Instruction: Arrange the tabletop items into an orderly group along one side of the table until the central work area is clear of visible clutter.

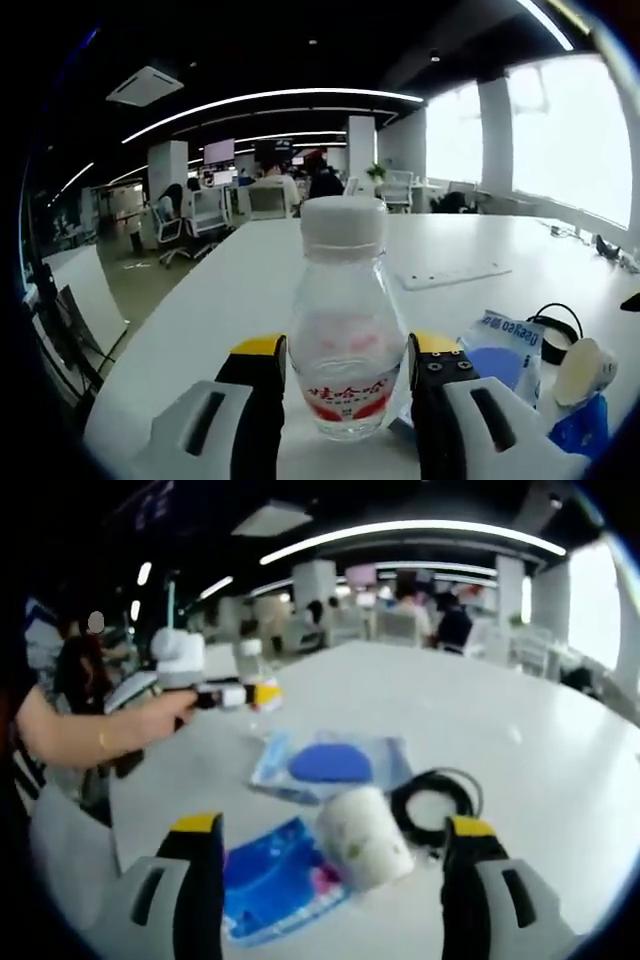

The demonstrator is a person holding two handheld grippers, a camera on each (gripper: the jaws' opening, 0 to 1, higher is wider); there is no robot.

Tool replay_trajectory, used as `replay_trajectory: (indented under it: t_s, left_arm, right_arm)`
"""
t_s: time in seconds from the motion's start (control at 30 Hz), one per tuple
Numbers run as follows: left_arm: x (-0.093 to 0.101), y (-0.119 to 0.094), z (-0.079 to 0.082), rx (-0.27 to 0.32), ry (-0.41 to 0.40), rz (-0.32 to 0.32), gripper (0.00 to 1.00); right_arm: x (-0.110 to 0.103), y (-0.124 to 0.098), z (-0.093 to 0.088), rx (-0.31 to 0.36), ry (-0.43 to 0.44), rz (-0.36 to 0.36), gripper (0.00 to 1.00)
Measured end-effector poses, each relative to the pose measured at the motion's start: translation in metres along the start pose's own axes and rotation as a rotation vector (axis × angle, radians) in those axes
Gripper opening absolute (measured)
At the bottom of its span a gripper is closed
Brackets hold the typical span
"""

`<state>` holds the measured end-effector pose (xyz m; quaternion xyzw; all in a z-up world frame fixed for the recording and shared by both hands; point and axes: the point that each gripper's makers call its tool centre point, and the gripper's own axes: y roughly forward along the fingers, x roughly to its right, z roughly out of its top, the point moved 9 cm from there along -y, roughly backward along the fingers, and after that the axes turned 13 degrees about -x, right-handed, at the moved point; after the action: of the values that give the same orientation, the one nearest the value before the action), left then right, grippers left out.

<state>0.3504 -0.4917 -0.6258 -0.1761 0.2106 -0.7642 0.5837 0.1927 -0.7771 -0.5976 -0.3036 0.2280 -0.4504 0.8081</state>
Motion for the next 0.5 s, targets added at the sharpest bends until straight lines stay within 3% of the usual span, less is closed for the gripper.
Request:
replay_trajectory:
  t_s: [0.07, 0.17, 0.5]
  left_arm:
    - [0.001, -0.002, 0.0, 0.004, 0.003, -0.008, 0.53]
    - [0.004, -0.007, 0.004, 0.027, 0.032, -0.009, 0.6]
    - [0.01, -0.017, 0.003, 0.001, 0.017, -0.062, 0.95]
  right_arm:
    - [0.001, -0.001, 0.0, -0.005, -0.004, -0.003, 0.88]
    - [0.003, -0.003, 0.002, 0.001, -0.004, -0.009, 0.88]
    - [0.005, -0.008, 0.009, 0.005, -0.035, -0.003, 0.88]
